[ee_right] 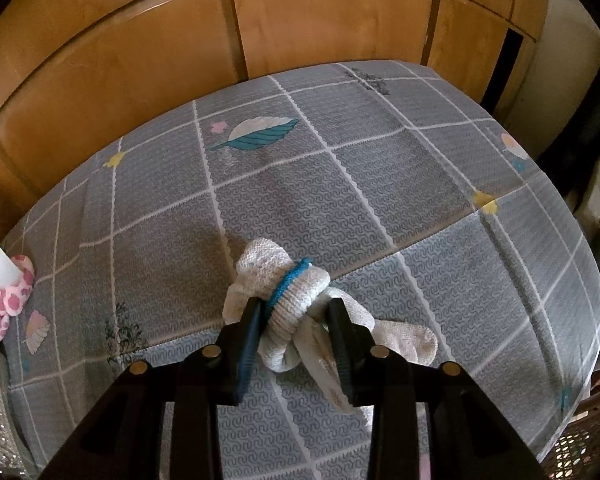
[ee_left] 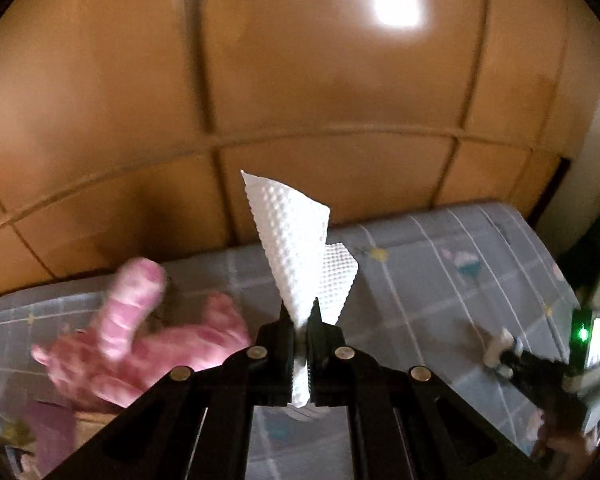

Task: Organize soft objects
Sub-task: 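Carry the paper towel into the gold tray with the left tool and release it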

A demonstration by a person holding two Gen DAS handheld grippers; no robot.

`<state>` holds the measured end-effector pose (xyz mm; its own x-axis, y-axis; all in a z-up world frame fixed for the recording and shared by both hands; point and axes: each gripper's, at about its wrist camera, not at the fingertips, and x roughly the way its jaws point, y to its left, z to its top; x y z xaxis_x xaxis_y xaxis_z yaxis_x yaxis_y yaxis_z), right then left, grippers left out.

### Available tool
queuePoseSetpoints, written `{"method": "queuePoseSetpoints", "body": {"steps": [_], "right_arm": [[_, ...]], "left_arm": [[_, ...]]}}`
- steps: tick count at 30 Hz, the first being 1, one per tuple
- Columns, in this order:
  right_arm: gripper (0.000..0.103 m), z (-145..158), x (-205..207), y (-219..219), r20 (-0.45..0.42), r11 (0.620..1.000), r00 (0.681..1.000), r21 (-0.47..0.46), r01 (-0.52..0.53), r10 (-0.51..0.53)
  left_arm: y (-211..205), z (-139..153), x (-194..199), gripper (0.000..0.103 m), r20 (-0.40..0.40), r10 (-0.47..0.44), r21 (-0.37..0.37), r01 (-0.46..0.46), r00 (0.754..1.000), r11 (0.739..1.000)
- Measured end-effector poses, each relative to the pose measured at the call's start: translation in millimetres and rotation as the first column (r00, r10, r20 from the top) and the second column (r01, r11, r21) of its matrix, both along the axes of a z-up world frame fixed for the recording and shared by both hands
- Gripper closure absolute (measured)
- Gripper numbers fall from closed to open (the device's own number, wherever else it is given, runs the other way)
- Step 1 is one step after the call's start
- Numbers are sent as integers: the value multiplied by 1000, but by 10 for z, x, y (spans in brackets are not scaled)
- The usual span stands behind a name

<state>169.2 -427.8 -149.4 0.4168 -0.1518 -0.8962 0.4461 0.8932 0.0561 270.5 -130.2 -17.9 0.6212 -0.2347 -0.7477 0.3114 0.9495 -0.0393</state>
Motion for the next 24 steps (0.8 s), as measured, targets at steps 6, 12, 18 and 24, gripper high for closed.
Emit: {"method": "queuePoseSetpoints", "body": {"steps": [6, 12, 18, 24], "right_arm": [[70, 3, -5, 0, 0, 1000, 1000, 0, -1, 1], [70, 8, -5, 9, -3, 1000, 1000, -9, -6, 6], [70, 17, -7, 24, -5, 1000, 1000, -22, -13, 13], [70, 29, -10, 49, -11, 999, 1000, -43, -24, 23]], "left_arm": [[624, 219, 283, 98, 26, 138, -15, -138, 990, 990], [1415, 333, 311, 98, 62, 277, -10, -277, 959, 961], [2144, 253, 73, 98, 65, 369, 0, -369, 927, 929], [2649, 114, -298, 98, 49, 421, -18, -420, 906, 907]]}}
